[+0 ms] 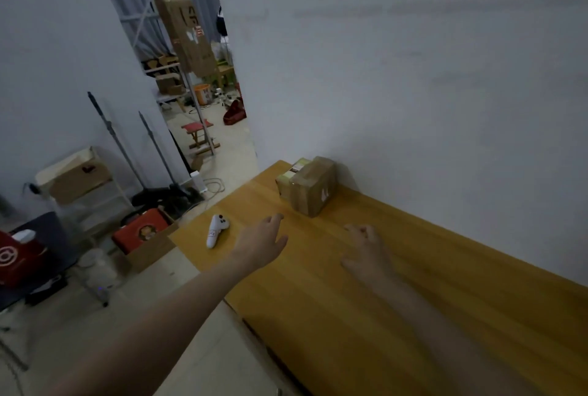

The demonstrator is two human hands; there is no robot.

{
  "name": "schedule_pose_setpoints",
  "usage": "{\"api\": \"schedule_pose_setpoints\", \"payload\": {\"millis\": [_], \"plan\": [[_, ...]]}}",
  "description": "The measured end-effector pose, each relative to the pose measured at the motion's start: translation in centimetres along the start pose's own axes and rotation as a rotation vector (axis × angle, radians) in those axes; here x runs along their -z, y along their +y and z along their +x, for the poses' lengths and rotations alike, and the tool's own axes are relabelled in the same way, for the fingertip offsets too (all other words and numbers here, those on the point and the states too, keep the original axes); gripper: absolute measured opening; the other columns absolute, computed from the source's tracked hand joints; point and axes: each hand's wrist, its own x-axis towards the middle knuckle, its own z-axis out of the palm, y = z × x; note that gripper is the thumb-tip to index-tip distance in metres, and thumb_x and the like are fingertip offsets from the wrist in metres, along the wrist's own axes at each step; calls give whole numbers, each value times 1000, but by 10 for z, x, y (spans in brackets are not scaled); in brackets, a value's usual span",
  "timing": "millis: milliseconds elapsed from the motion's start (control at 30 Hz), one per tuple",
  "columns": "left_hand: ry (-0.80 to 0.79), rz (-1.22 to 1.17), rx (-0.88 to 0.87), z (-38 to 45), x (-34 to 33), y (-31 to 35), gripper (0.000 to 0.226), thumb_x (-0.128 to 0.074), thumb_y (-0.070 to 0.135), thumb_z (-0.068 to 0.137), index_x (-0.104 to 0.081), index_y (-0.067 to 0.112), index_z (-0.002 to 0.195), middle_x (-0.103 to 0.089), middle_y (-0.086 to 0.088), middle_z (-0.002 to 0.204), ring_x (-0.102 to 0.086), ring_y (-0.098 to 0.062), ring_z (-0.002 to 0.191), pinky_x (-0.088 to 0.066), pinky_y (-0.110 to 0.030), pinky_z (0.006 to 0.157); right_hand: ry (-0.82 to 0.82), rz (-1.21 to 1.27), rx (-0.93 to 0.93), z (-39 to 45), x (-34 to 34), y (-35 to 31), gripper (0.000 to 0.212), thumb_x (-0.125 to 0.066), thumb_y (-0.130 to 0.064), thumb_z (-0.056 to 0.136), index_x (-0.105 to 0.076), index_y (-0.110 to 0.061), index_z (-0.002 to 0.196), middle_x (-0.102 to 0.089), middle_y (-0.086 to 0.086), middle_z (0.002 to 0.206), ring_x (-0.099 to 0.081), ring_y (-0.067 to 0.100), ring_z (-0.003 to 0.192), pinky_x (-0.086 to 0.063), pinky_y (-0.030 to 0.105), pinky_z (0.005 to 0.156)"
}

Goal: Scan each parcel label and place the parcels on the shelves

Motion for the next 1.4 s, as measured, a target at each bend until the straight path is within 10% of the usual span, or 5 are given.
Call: {"api": "schedule_pose_setpoints", "payload": {"millis": [233, 667, 1400], "plan": [[-28, 92, -9, 114, -9, -97, 54, -35, 44, 103, -23, 20, 150, -45, 1, 144, -61, -23, 106, -43, -30, 61, 90, -38, -64, 166, -74, -35, 60, -63, -36, 89, -36, -21, 141, -32, 9, 139, -40, 24, 124, -42, 29, 96], [13, 68, -118, 245, -75, -171, 55, -38, 45, 101, -30, 15, 146, -54, -6, 126, -61, -25, 97, -47, -34, 63, 96, -91, -367, 344, -185, -32, 75, -62, -60, 81, -27, -38, 144, 4, 14, 157, -6, 47, 141, -31, 62, 106], [-24, 71, -160, 212, -84, -171, 59, -35, 48, 101, -24, 16, 149, -52, -5, 127, -59, -23, 101, -47, -32, 64, 260, -49, -491, 300, -182, -11, 56, -71, -45, 77, -46, -34, 126, -13, 6, 151, -19, 44, 133, -37, 57, 100]]}}
